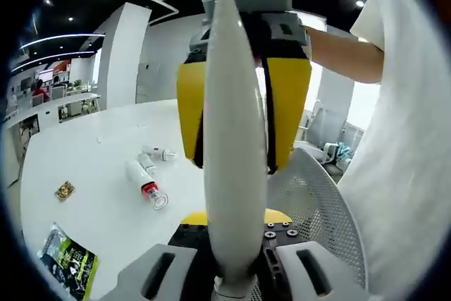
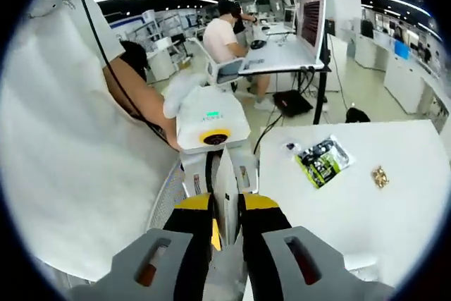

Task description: Arrange the skincare products in the storage area until every visible bottle or jar stands upright without overlapping.

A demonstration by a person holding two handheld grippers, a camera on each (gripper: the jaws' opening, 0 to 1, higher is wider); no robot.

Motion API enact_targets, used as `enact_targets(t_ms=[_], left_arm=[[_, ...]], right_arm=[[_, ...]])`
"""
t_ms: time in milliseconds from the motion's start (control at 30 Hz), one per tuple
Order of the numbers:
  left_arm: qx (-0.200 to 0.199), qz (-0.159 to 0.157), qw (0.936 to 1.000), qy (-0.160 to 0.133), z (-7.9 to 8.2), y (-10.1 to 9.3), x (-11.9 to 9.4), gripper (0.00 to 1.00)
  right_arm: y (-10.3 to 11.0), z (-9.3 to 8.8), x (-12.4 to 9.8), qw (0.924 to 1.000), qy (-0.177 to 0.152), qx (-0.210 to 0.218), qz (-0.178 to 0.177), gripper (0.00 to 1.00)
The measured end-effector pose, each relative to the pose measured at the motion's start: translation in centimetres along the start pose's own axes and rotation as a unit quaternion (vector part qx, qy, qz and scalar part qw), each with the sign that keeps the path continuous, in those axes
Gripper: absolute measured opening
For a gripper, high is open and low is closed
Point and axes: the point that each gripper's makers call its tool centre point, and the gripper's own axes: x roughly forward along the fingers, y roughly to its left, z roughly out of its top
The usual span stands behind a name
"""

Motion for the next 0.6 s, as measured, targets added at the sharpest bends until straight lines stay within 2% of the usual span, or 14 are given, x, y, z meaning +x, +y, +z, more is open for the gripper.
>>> enact_targets(t_ms=[133, 200, 267, 400, 533, 600], left_arm=[[0.009, 0.010, 0.9998, 0.011, -0.4, 0.1, 0.2, 0.17], [0.011, 0.010, 0.9997, 0.019, -0.7, 0.0, 0.4, 0.17], [0.019, 0.014, 0.9993, 0.029, -1.0, -0.1, 0.6, 0.17], [0.028, 0.028, 0.9970, 0.066, -2.3, 0.4, 0.6, 0.18], [0.043, 0.029, 0.9960, 0.073, -2.6, 0.1, 0.8, 0.20], [0.038, 0.024, 0.9963, 0.073, -2.5, -0.2, 1.0, 0.21]], right_arm=[[0.1, -0.8, 0.0, 0.9982, 0.058, -0.012, -0.008, 0.13], [0.2, -1.5, 0.1, 0.9952, 0.095, -0.025, -0.008, 0.13], [0.2, -2.0, 0.5, 0.9928, 0.116, -0.030, -0.007, 0.13], [-0.2, -2.9, 1.4, 0.9908, 0.135, -0.007, -0.012, 0.12], [0.3, -3.3, 1.4, 0.9894, 0.145, -0.011, -0.008, 0.08], [0.4, -3.5, 1.2, 0.9888, 0.148, -0.013, -0.007, 0.07]])
